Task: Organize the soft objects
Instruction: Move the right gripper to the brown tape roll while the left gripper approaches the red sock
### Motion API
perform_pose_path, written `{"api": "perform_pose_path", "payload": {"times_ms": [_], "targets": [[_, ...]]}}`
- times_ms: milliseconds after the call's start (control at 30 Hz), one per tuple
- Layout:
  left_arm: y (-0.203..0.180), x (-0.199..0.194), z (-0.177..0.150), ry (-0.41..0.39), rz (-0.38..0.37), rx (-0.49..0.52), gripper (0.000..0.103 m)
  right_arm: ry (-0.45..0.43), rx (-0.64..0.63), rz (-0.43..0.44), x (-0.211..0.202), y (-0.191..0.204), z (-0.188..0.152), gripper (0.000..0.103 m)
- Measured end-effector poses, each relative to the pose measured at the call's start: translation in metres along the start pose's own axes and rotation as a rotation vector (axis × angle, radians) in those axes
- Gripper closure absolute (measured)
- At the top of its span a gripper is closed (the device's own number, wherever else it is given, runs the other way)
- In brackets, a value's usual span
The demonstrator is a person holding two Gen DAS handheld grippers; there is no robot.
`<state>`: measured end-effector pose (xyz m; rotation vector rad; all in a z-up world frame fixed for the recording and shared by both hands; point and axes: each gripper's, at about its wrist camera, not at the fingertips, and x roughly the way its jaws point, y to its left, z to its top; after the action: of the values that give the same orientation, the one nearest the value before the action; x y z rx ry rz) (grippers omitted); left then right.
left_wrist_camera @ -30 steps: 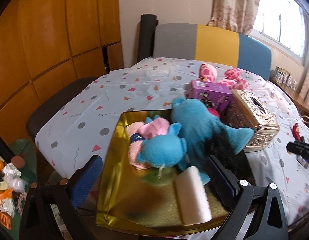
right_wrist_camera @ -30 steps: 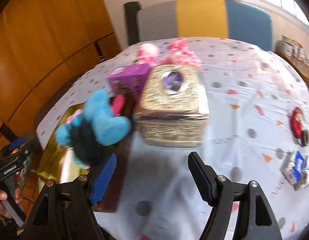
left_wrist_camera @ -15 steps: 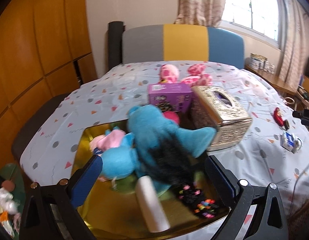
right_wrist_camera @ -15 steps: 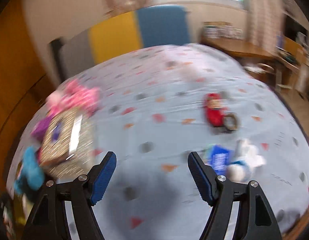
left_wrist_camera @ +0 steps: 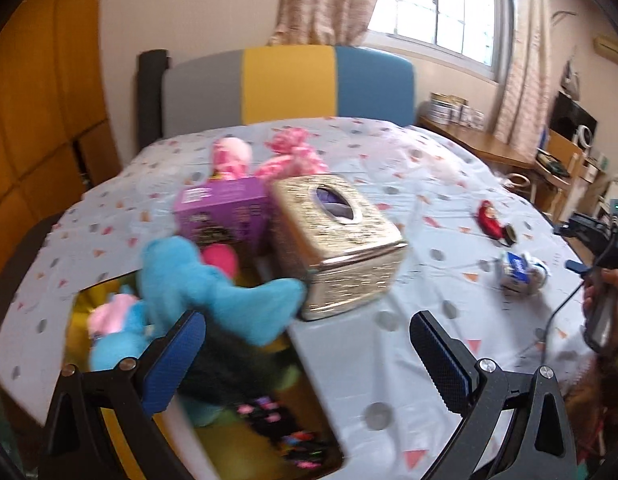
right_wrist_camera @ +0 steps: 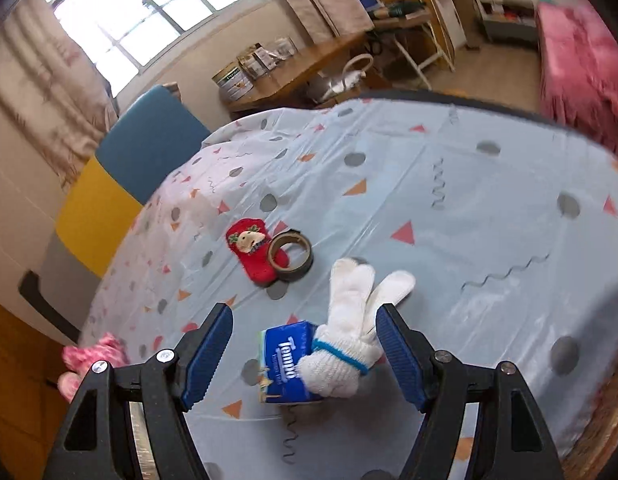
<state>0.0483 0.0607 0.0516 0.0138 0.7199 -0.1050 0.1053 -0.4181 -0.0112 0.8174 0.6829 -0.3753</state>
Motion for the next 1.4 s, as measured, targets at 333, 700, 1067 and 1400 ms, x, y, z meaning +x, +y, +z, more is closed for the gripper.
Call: {"api": "perform_pose_path", "payload": {"times_ms": [333,700,1067,1400], "targets": [[-0.085,0.035,0.022,0.050,-0.154,0.132,0.000,-0.018,0.059,0.060,-0.006,-0.007,0.000,0.028],[-0.144,0.093,0.038,0.146,-0.203,0.200,0.000,0.134,-0.185,0.039,0.041,0.030,0.039,0.028],[-0.171,0.131,0.047,0.204,-0.255,0.195,0.000,0.327,-0.345,-0.072,0.151,0.034,0.071,0.028],[-0.187,0.159,0.066,0.231,-0.297,0.143,0.001,0.371,-0.403,-0.076,0.175,0.039,0.069,0.032]]}}
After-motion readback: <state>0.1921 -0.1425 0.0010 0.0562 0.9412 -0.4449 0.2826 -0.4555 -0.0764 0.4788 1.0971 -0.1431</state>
